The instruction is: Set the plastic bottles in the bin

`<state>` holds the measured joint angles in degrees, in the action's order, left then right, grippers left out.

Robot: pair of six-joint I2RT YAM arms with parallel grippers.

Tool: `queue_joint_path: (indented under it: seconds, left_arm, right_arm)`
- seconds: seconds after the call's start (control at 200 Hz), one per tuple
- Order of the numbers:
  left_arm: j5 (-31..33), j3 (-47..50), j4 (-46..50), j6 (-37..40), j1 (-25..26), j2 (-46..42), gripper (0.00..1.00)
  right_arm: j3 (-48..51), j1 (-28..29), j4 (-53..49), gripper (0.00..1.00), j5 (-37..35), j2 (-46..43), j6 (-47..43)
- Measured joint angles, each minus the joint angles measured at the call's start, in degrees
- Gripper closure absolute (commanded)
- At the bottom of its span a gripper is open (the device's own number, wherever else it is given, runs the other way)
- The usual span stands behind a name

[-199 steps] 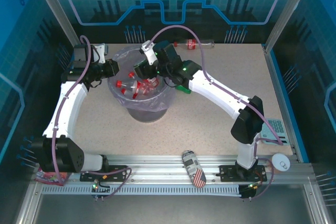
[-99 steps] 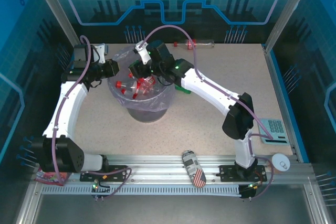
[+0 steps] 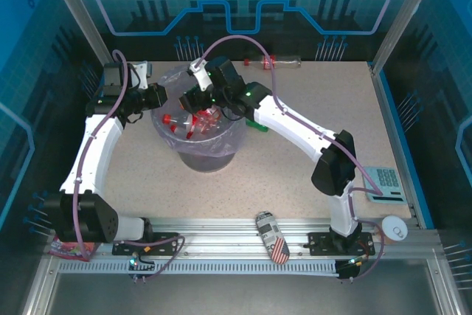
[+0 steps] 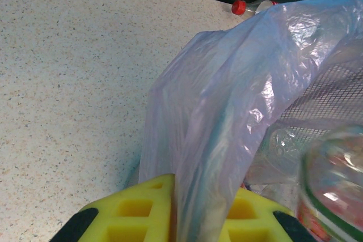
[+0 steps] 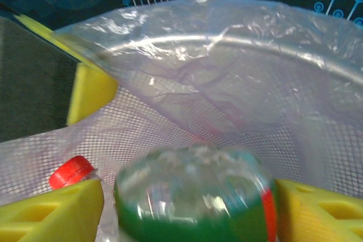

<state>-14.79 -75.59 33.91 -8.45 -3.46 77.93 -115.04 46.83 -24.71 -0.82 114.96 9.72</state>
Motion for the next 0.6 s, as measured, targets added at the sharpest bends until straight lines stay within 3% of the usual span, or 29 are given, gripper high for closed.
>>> queue_joint_path:
  seconds: [0.32, 0.6]
  left_arm:
    - [0.0, 0.0, 0.0, 0.0, 0.0, 0.0, 1.0]
    - [0.02, 0.0, 0.0, 0.02, 0.0, 0.0, 1.0]
  right_arm:
    - [0.9, 0.0, 0.44, 0.18, 2.4, -9.81, -0.39]
    - [9.55, -2.27, 2.97, 0.17, 2.29, -20.39, -1.01]
